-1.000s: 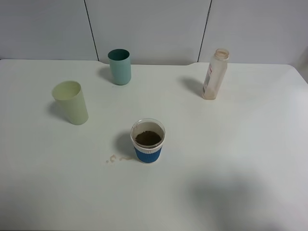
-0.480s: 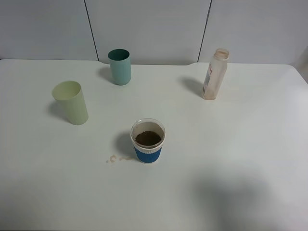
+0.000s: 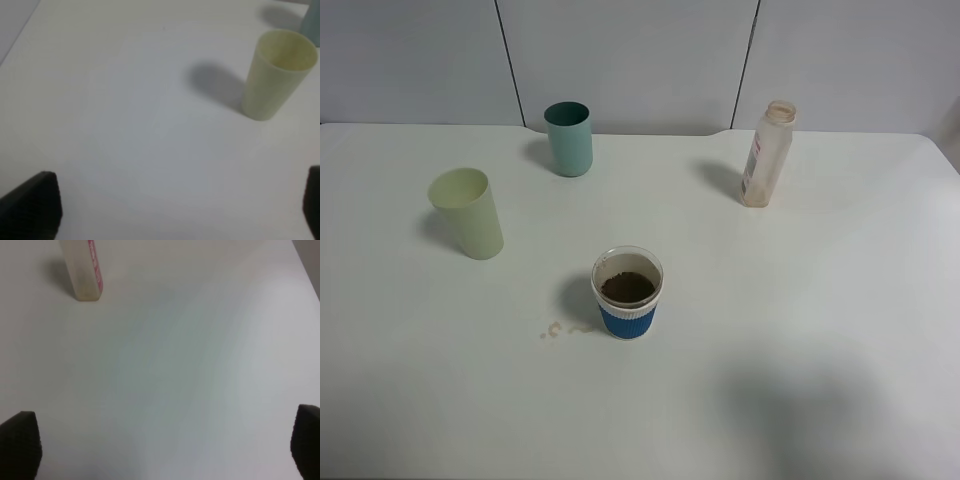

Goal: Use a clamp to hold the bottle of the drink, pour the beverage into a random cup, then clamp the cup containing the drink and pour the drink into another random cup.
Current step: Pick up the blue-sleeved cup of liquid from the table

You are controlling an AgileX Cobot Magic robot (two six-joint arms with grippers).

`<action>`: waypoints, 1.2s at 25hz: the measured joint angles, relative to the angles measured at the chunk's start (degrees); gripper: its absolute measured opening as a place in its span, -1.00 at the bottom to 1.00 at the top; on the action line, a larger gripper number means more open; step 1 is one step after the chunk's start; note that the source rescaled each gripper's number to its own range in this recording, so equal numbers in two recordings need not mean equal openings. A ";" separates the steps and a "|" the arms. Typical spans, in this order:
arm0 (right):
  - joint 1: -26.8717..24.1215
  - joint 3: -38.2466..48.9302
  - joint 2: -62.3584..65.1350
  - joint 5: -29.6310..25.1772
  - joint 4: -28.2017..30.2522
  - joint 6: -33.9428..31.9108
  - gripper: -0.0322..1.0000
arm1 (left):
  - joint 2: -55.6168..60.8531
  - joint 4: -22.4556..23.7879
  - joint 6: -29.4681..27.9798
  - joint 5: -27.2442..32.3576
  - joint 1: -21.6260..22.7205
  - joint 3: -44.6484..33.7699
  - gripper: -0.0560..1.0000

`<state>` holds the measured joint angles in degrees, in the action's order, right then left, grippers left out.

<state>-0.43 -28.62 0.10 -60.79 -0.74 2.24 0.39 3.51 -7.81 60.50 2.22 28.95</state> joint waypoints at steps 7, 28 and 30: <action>0.00 0.00 0.00 0.00 0.00 0.00 1.00 | 0.00 0.00 0.00 0.00 0.00 0.00 0.80; 0.00 0.00 0.00 0.00 0.00 0.00 1.00 | 0.00 0.00 0.19 0.00 0.00 0.00 0.80; 0.00 0.00 0.00 0.00 0.00 0.00 1.00 | 0.00 -1.00 1.05 -0.14 0.00 0.13 0.80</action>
<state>-0.43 -28.62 0.10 -60.79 -0.74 2.24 0.39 2.51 -6.76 60.36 2.22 29.08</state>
